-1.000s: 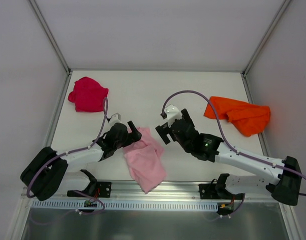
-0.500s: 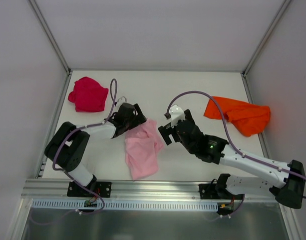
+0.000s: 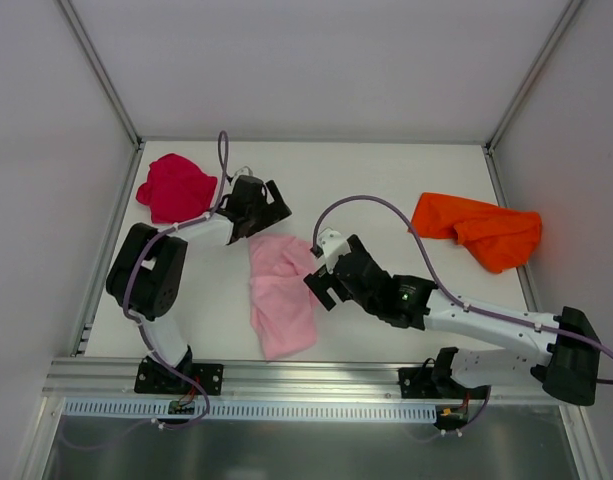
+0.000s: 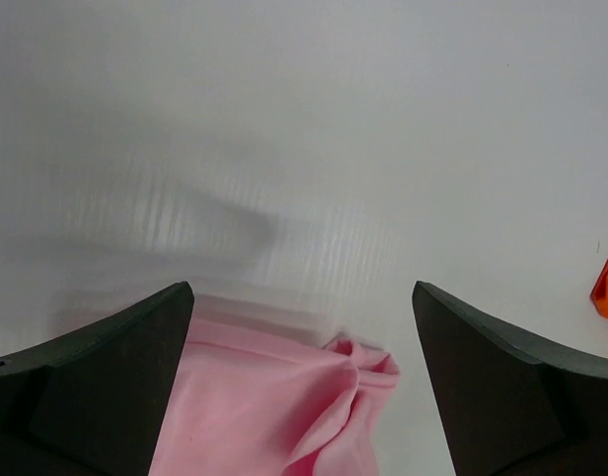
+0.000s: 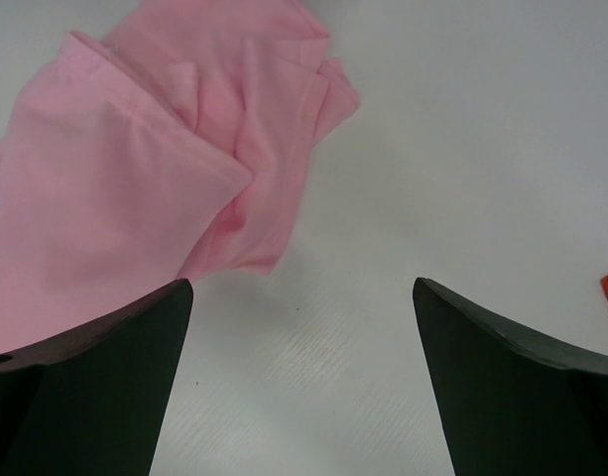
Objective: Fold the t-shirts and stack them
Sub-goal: Fold the folded rectangular tshirt in 1/3 of the way
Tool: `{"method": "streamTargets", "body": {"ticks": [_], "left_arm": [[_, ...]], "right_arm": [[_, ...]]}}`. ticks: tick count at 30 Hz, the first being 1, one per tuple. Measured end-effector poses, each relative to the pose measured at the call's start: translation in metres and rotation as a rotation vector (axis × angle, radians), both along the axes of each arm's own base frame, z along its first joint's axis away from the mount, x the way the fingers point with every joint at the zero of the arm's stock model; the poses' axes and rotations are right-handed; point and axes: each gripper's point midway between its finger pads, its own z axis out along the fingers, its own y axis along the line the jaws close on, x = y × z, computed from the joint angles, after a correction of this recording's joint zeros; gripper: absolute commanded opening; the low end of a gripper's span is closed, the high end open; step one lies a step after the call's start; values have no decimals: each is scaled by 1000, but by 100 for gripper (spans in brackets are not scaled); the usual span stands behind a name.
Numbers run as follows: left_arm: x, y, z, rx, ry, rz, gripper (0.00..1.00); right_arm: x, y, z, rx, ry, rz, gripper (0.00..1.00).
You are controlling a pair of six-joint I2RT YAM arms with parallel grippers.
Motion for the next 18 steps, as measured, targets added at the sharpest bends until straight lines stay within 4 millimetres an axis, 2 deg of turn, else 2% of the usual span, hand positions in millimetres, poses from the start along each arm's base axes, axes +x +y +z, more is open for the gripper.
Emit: {"method": "streamTargets", "body": {"ticks": [2,4,6,9,11,12,14,18], "left_arm": [[-9,-1,7,8,-11,-23,97],[-21,-4,24,6,-45,-49,98],[-35,-6,48,13,-94,-69,98],[-52,-16,95,-10,-209,-111,99],[-62,-20,116,-32,-260,-129,99],[-64,-19,119,-36,-272,-128,99],[-67,-16,111,-27,-259,-123,98],[-75,-11,56,31,-138,-129,98]], "right_arm": [[0,0,-8,-24,12,1,100],[0,0,-13,-37,16,0,100],[0,1,-16,-47,21,0,100],[2,4,-24,-61,27,0,100],[2,5,-30,-76,35,1,100],[2,6,-32,-83,40,3,100],[1,7,-34,-84,47,10,100],[-3,12,-32,-55,50,29,100]]}}
